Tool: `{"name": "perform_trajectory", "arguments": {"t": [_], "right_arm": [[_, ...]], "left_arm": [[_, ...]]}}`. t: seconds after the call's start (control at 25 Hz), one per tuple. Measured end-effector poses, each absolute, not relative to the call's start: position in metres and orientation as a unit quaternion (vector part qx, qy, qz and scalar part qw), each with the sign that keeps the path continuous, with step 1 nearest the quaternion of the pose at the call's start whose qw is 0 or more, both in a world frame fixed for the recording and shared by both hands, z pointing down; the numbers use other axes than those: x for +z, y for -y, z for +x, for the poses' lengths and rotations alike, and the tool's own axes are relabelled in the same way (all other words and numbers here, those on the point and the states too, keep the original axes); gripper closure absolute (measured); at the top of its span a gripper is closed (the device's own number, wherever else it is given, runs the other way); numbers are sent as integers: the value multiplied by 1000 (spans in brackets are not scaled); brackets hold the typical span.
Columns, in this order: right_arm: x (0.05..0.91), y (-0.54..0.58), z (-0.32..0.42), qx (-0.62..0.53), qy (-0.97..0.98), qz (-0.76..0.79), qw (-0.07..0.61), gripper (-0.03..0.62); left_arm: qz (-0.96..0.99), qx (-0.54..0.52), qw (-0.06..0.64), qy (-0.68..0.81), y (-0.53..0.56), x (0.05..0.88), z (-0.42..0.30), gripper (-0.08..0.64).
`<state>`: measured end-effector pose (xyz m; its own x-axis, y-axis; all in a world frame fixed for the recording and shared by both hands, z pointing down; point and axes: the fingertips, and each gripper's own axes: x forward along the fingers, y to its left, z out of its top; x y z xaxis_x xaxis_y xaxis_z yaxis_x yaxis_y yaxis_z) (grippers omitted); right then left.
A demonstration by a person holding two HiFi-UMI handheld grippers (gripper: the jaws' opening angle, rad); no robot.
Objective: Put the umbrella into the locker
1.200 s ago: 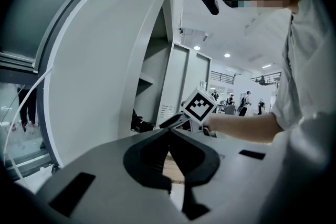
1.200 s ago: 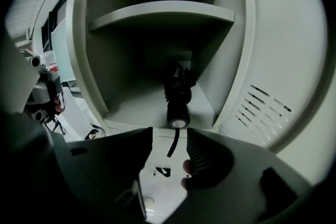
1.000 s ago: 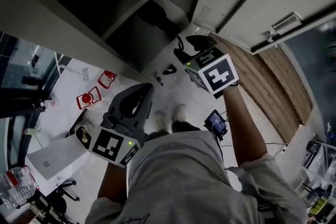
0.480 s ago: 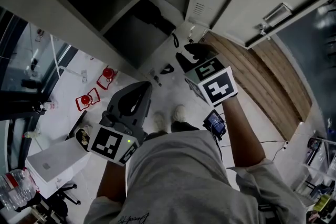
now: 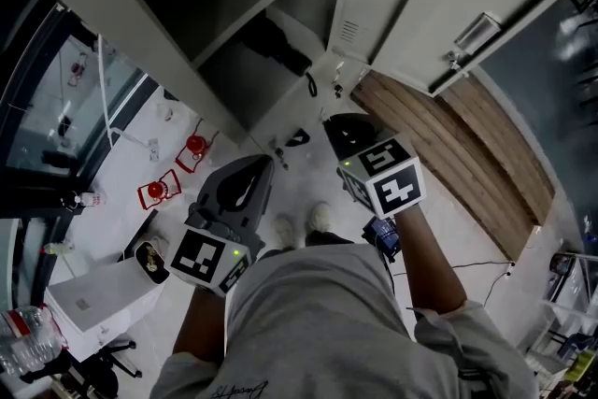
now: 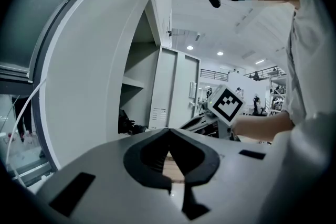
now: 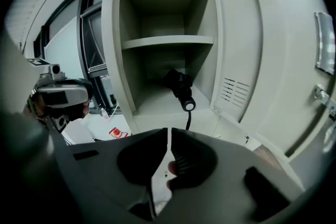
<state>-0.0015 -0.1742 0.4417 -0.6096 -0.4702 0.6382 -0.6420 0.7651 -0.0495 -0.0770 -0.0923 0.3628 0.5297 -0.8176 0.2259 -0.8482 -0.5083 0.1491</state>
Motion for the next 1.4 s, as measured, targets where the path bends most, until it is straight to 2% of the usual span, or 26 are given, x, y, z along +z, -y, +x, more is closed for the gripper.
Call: {"name": "perform_trajectory", "arguments": {"t": [1.4], "right_arm": [[436, 127, 0, 145, 894, 296, 303, 561]], "left_arm": [[869, 78, 111, 476, 90, 358, -70, 545]]}}
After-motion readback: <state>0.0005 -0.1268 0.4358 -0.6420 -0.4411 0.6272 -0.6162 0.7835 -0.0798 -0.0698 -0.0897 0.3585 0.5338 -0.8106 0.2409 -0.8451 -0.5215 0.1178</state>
